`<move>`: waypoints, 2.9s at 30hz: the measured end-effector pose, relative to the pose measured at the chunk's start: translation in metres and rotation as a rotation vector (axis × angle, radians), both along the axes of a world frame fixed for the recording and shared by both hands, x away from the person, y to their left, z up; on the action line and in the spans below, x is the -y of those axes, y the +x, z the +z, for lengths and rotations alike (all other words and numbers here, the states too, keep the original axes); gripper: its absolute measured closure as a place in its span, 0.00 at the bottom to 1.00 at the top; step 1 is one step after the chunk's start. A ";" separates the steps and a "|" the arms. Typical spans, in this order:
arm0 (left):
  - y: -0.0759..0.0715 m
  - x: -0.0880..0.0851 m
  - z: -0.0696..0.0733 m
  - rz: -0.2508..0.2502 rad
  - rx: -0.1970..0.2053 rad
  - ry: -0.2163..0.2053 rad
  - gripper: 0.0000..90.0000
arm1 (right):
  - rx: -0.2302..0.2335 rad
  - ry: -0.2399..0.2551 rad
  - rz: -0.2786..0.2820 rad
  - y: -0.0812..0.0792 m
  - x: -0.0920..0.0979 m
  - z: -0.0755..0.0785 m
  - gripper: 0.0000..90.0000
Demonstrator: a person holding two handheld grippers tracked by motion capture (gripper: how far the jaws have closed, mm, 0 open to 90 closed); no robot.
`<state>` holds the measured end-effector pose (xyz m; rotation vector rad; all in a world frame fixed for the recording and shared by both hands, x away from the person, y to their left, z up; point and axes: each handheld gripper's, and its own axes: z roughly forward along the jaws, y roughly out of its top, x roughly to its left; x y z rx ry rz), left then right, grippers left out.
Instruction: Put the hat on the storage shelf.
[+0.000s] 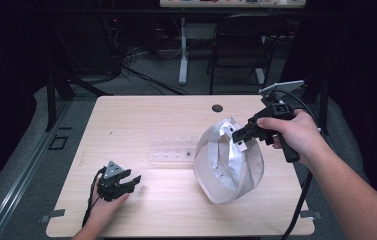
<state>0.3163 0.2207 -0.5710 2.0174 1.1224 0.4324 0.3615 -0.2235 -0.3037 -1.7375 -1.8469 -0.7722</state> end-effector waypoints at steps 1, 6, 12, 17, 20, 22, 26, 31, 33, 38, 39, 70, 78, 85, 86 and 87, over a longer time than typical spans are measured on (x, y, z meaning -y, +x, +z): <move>0.000 0.000 0.000 0.000 0.000 0.000 0.56 | 0.000 0.000 0.000 0.000 0.000 0.000 0.91; -0.001 0.003 0.000 0.000 0.010 -0.007 0.56 | 0.020 0.031 -0.018 0.003 0.000 0.006 0.91; -0.003 0.005 0.003 -0.020 0.014 -0.010 0.56 | 0.039 0.055 -0.022 0.009 -0.001 0.010 0.91; -0.006 0.010 0.006 -0.026 0.028 -0.020 0.55 | 0.047 0.072 -0.022 0.014 -0.002 0.012 0.91; -0.008 0.016 0.010 -0.036 0.037 -0.028 0.54 | 0.050 0.076 -0.024 0.016 -0.004 0.012 0.91; -0.010 0.021 0.014 -0.049 0.046 -0.036 0.53 | 0.055 0.086 -0.027 0.017 -0.006 0.012 0.91; -0.014 0.034 0.021 -0.084 0.066 -0.039 0.52 | 0.065 0.093 -0.038 0.020 -0.007 0.013 0.91; -0.019 0.051 0.030 -0.128 0.098 -0.035 0.52 | 0.071 0.103 -0.040 0.026 -0.009 0.012 0.91; -0.020 0.057 0.034 -0.142 0.111 -0.035 0.51 | 0.068 0.104 -0.048 0.028 -0.011 0.013 0.91; -0.021 0.071 0.041 -0.168 0.125 -0.041 0.50 | 0.077 0.111 -0.061 0.033 -0.013 0.014 0.91; -0.021 0.071 0.041 -0.168 0.125 -0.041 0.49 | 0.077 0.111 -0.061 0.033 -0.013 0.014 0.91; -0.020 0.190 0.061 -0.244 0.205 0.077 0.47 | 0.105 0.155 -0.076 0.050 -0.038 0.020 0.91; -0.016 0.186 0.061 -0.214 0.215 0.110 0.71 | 0.103 0.148 -0.066 0.050 -0.038 0.019 0.91; -0.015 0.176 0.066 -0.223 0.242 0.130 0.81 | 0.107 0.152 -0.072 0.049 -0.037 0.020 0.91; -0.015 0.174 0.066 -0.223 0.243 0.129 0.83 | 0.108 0.153 -0.080 0.049 -0.037 0.020 0.91; -0.015 0.174 0.066 -0.223 0.243 0.129 0.84 | 0.108 0.153 -0.080 0.049 -0.037 0.020 0.91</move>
